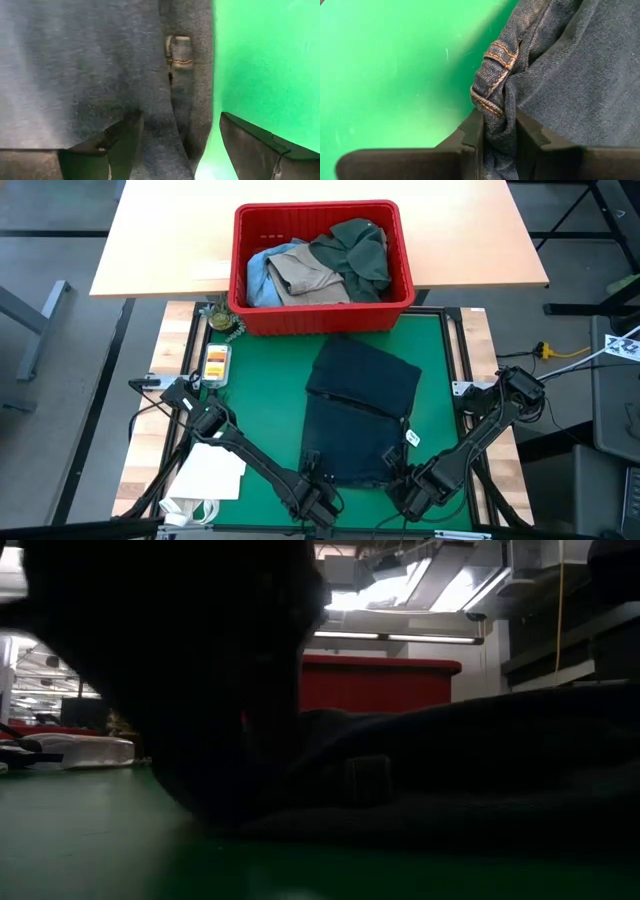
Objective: Fold Laundry from Bin
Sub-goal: Fold the dark blue pants
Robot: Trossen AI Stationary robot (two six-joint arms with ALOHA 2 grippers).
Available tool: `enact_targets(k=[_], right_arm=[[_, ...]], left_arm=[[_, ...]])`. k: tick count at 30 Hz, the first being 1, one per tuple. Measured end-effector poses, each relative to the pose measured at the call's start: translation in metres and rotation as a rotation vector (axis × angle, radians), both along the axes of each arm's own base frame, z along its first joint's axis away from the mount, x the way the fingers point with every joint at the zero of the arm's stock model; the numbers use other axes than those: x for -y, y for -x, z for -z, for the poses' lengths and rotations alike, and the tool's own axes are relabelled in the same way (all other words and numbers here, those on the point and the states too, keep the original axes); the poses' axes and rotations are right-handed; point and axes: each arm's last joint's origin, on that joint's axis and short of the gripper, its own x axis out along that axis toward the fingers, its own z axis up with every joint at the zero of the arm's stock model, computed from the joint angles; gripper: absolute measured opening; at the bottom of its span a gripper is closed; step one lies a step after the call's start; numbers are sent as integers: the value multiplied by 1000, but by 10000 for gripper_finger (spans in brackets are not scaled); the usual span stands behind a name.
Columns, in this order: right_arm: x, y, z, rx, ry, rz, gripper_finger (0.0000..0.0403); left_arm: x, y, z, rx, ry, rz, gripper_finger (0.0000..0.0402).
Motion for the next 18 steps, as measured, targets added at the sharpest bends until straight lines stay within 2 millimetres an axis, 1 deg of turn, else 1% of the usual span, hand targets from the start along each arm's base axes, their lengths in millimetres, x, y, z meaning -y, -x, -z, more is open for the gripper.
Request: enact_targets(k=[2, 7, 9, 13, 15, 18], right_arm=[[0, 0, 0, 0, 0, -2, 71], [0, 0, 0, -4, 2, -23, 72], [0, 0, 0, -4, 2, -23, 72], [0, 0, 0, -4, 2, -23, 72], [0, 0, 0, -4, 2, -23, 72], [0, 0, 0, -5, 2, -23, 72]], left_arm=[[-1, 1, 9, -9, 16, -1, 263], [-3, 5, 16, -22, 12, -28, 260], [-3, 5, 16, -22, 16, -32, 249], [-2, 5, 17, -23, 21, -32, 201], [-3, 5, 19, -24, 8, -33, 168], [-3, 4, 16, -22, 4, -34, 114]])
